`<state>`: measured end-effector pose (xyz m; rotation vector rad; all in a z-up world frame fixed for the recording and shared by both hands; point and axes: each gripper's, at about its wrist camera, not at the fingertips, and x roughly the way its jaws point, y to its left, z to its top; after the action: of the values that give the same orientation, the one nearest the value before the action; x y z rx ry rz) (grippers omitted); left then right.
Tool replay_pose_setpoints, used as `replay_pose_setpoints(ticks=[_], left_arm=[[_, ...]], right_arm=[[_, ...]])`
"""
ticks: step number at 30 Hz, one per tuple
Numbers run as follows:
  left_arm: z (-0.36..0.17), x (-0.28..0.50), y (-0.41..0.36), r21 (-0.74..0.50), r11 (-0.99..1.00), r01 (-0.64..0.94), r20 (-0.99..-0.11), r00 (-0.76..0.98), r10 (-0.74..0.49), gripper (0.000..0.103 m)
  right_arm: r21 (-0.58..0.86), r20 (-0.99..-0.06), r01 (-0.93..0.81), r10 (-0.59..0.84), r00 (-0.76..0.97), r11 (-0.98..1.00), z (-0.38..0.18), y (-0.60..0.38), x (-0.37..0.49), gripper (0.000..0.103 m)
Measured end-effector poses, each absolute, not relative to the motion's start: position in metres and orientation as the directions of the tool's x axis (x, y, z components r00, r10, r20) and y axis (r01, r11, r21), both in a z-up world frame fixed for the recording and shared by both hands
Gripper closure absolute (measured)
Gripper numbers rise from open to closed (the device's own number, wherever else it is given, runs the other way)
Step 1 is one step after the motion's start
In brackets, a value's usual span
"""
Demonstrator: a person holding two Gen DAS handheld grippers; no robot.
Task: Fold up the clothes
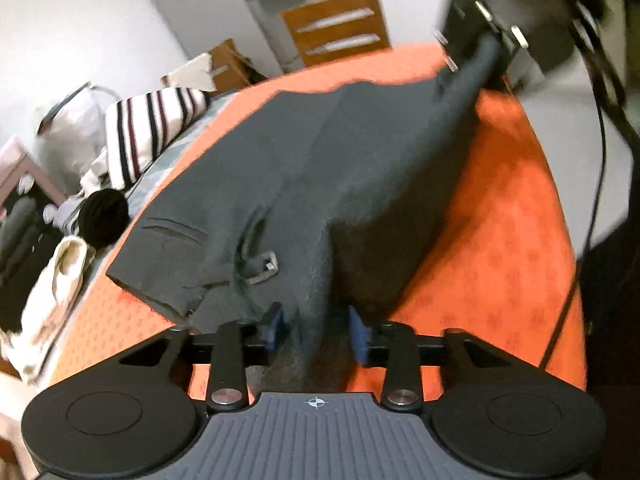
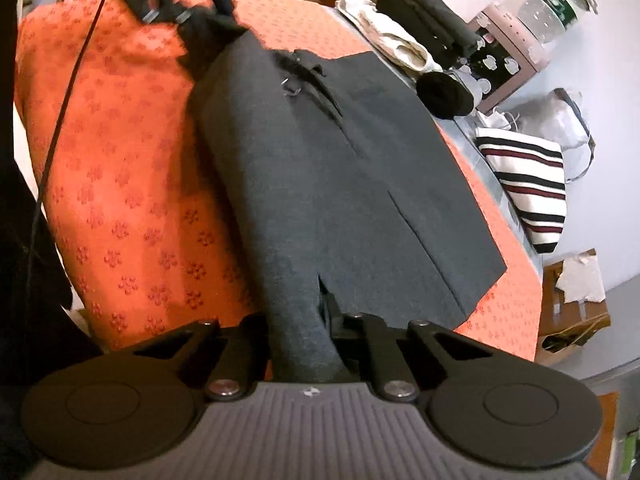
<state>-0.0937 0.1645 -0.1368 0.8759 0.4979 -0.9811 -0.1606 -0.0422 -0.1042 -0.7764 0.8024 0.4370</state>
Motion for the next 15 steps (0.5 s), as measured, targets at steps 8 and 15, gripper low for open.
replay_pose_setpoints(ticks=[8,15], left_arm=[[-0.127,-0.107,0.175,0.459,0.212,0.863,-0.700,0.498,-0.512,0.089],[-0.063,-0.113,0.192,0.284,0.239,0.928,-0.724,0.371,-0.582,0.089]], right_arm=[[-0.383,-0.795,-0.627,0.104,0.598,0.679,-0.084,-0.046,-0.162,0.094],[-0.155,-0.869,-0.669,0.222,0.443,0.727,-0.038,-0.058,-0.180,0.094]])
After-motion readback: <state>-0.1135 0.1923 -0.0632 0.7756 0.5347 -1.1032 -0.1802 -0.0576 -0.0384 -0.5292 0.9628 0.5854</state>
